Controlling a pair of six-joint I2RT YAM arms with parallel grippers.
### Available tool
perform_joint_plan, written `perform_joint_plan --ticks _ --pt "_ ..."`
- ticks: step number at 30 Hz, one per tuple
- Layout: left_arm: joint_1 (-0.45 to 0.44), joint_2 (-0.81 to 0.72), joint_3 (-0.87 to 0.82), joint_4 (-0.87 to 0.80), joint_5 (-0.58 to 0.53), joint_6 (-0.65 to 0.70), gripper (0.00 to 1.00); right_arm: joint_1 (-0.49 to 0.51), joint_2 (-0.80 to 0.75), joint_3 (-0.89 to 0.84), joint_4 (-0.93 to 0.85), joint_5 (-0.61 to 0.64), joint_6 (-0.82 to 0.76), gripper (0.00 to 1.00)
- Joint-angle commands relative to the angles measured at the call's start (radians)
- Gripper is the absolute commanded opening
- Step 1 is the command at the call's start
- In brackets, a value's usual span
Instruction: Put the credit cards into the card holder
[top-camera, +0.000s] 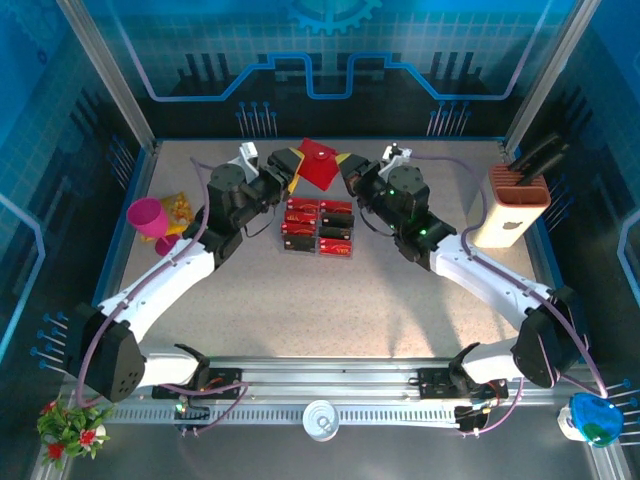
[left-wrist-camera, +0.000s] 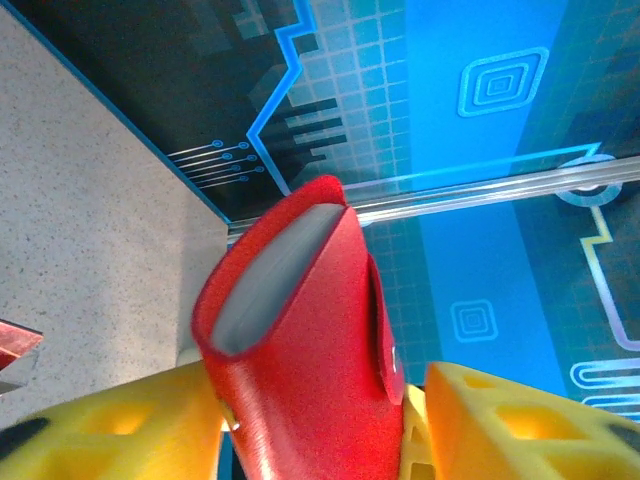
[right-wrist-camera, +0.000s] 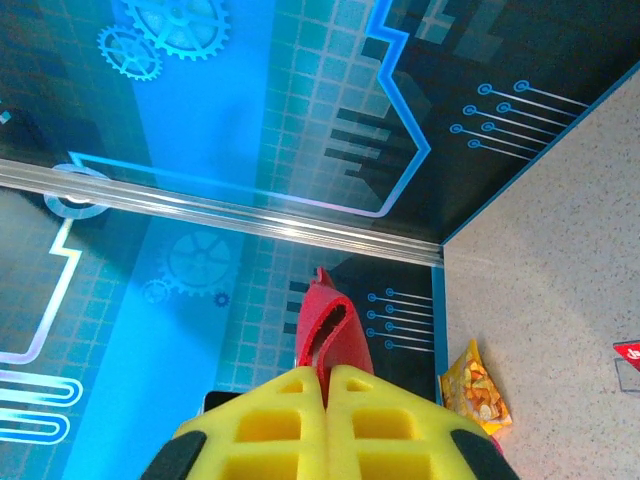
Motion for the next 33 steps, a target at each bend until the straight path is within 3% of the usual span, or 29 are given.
perform_joint_plan --ticks 1,7,10,13,15,19,22,26,33 --pt "-0.009 0.016 -0.003 0.065 -0.016 0.0 0.45 0.02 0.006 0.02 0.056 0.019 0.031 0.0" --pt "-0.01 0.017 -0.011 0.09 -0.034 0.009 0.19 0.027 -0.003 0.014 0.038 0.01 0.032 0.0" --pt "-0.006 0.019 -0.012 0.09 -0.037 0.021 0.0 0.025 -0.01 0.012 0.004 -0.022 0.021 0.04" --pt "0.013 0.014 -0.001 0.057 -0.001 0.05 0.0 -0.013 -0.042 0.017 -0.138 -0.092 -0.037 0.28" --pt "0.042 0.011 0.022 0.004 0.058 0.084 0.0 -0.06 -0.079 0.017 -0.267 -0.141 -0.101 0.38" --pt "0.111 0.028 0.083 -0.135 0.227 0.149 0.0 -0.17 -0.113 0.099 -0.57 -0.256 -0.375 0.41" --pt "0.145 0.065 0.134 -0.204 0.372 0.188 0.0 -0.2 -0.073 0.235 -0.781 -0.318 -0.627 0.42" --pt "0.153 0.107 0.23 -0.344 0.488 0.287 0.0 -0.174 0.031 0.429 -0.982 -0.352 -0.864 0.46" --pt "0.152 0.152 0.312 -0.435 0.578 0.344 0.0 -0.06 0.182 0.661 -1.129 -0.296 -1.025 0.52"
